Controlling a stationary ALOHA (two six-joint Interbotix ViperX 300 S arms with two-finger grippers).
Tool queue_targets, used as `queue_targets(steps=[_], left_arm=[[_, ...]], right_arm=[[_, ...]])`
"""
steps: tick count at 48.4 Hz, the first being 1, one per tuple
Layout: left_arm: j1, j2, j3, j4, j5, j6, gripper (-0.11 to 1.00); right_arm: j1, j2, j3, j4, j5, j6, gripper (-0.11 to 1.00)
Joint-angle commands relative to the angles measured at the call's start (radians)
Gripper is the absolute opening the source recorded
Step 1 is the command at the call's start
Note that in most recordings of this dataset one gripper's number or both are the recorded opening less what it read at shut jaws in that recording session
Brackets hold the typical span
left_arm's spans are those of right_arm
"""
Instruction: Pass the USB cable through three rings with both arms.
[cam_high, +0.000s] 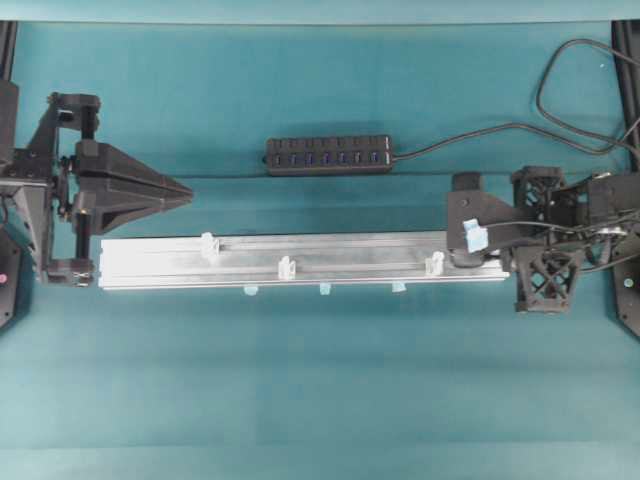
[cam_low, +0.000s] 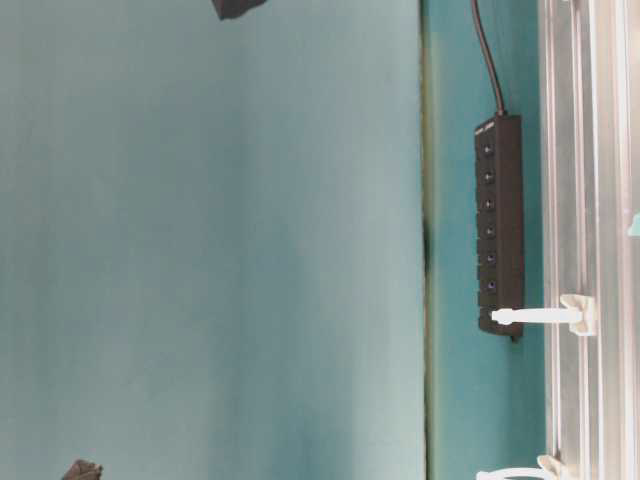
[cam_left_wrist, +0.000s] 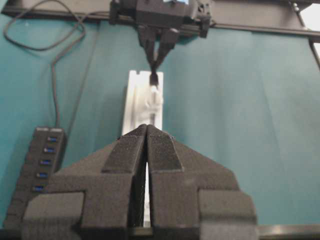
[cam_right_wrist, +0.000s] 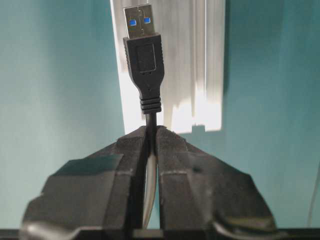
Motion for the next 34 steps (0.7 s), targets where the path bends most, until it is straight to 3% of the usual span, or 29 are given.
queue_targets(steps=[1, 34], left_arm=[[0.0, 0.002, -0.032, 0.003, -0.008, -0.002, 0.02], [0.0, 0.002, -0.034, 0.003, -0.009, -0.002, 0.02]], right_arm=[[-0.005, 0.009, -0.012, 0.002, -0.018, 0.003, -0.08], [-0.005, 0.071, -0.044, 0.003, -0.1, 0.005, -0.08]])
